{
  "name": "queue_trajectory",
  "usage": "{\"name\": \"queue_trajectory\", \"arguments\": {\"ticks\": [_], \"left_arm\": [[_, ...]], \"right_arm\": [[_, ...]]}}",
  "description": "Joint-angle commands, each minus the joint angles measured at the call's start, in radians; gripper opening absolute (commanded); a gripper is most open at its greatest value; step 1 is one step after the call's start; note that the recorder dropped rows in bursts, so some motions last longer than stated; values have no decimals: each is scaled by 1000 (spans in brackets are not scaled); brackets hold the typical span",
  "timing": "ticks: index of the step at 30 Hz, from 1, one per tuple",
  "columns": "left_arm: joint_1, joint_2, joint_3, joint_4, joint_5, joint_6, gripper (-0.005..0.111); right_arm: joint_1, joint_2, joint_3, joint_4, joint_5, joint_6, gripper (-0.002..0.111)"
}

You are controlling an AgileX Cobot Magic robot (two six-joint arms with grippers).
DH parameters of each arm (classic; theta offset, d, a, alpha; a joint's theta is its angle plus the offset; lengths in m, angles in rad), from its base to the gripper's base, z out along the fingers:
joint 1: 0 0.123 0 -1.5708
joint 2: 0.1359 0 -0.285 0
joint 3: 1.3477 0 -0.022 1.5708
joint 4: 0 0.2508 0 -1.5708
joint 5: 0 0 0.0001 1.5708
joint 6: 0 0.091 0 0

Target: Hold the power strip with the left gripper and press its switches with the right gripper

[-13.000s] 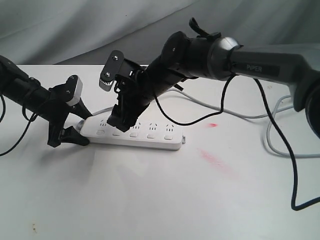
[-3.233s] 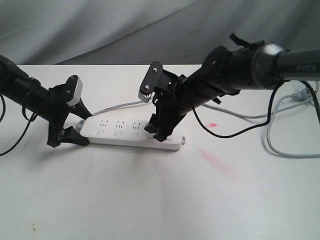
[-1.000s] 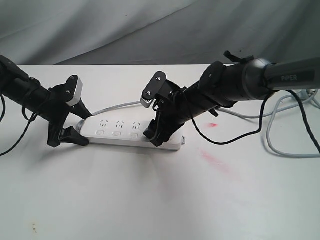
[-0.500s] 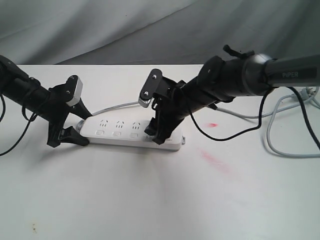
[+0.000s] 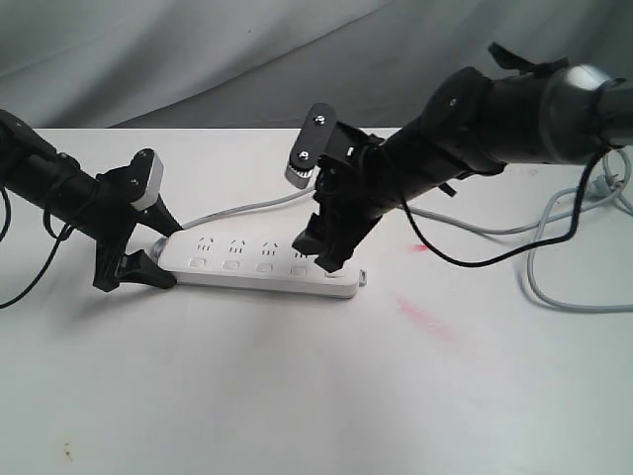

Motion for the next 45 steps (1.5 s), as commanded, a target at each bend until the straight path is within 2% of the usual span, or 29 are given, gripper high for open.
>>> {"name": "queue_trajectory", "arguments": {"ticks": [1,23,34,45], "left_arm": [[-2,4,1,41,-4,-4,65],[-2,4,1,41,-4,-2,65],[-2,4,1,41,-4,-4,65],[-2,4,1,41,-4,-4,65]], "right_arm": [[-34,-26,45,-14,-48,-31,66],[-55,114,45,-2,-91,-29,66],[-87,114,45,-14,-91,-29,66],[-74,114,45,-15,-93,-32,66]]}}
